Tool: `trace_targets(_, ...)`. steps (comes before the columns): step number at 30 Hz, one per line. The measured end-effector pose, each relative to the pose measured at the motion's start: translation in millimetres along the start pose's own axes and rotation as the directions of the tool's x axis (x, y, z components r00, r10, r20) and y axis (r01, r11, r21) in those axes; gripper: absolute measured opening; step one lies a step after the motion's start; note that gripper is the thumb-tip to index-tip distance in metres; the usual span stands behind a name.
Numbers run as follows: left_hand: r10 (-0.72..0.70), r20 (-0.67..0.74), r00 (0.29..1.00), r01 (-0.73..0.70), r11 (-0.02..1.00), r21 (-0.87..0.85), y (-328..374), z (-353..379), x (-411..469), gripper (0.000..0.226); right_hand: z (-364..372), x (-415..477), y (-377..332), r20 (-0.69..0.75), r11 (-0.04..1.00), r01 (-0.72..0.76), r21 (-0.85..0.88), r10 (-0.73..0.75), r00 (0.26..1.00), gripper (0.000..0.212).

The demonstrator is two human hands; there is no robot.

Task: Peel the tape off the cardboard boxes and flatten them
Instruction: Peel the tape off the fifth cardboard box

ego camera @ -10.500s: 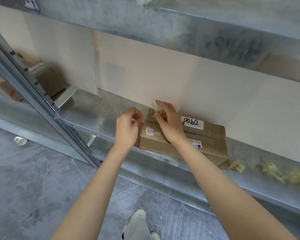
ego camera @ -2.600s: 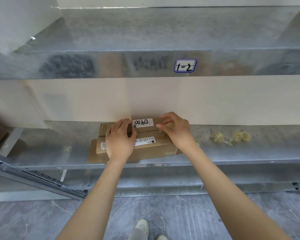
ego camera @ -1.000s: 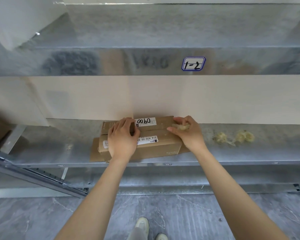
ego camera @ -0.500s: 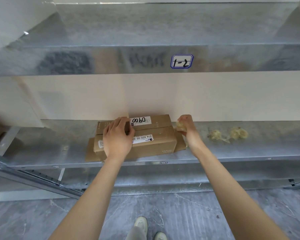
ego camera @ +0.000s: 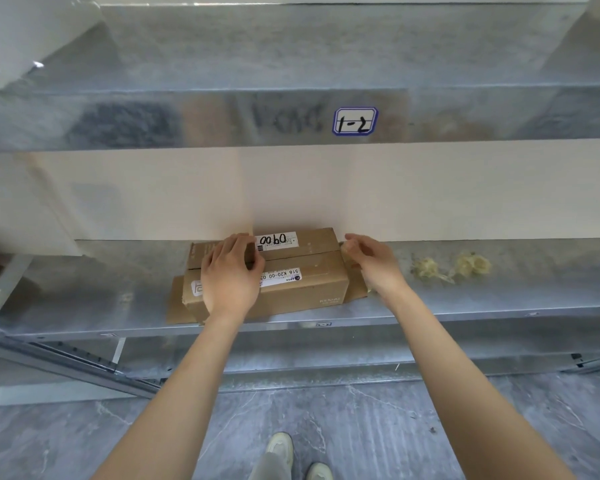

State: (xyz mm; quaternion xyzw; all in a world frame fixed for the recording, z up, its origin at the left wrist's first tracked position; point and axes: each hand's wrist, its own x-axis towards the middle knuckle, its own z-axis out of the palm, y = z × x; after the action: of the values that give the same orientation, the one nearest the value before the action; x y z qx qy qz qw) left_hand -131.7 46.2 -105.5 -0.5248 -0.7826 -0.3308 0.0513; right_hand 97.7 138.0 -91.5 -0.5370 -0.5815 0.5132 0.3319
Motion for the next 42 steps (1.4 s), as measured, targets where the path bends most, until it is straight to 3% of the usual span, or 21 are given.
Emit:
trace_targets(5, -0.014, -0.002, 1.0, 0.014, 1.0, 0.027, 2, 2, 0, 0.016, -8, -10, 6, -0.023, 1.0, 0.013, 0.0, -0.013, 1.0, 0.006)
trace_targets(16, -0.013, -0.005, 1.0, 0.014, 0.999, 0.041, 5, 3, 0, 0.006, -4, -28, 9, -0.106, 0.992, 0.124, -0.037, -0.127, 0.986, 0.019)
trace_targets(33, 0.022, -0.01, 1.0, -0.021, 0.998, 0.067, 7, 2, -1, 0.003, -1, -31, 8, -0.18, 0.98, 0.127, -0.153, -0.154, 0.972, 0.027)
trace_targets(42, 0.019, -0.007, 1.0, -0.019, 0.998, 0.064, 7, 1, -1, 0.005, -1, -39, -4, -0.241, 0.922, 0.234, -0.309, -0.314, 0.918, 0.029)
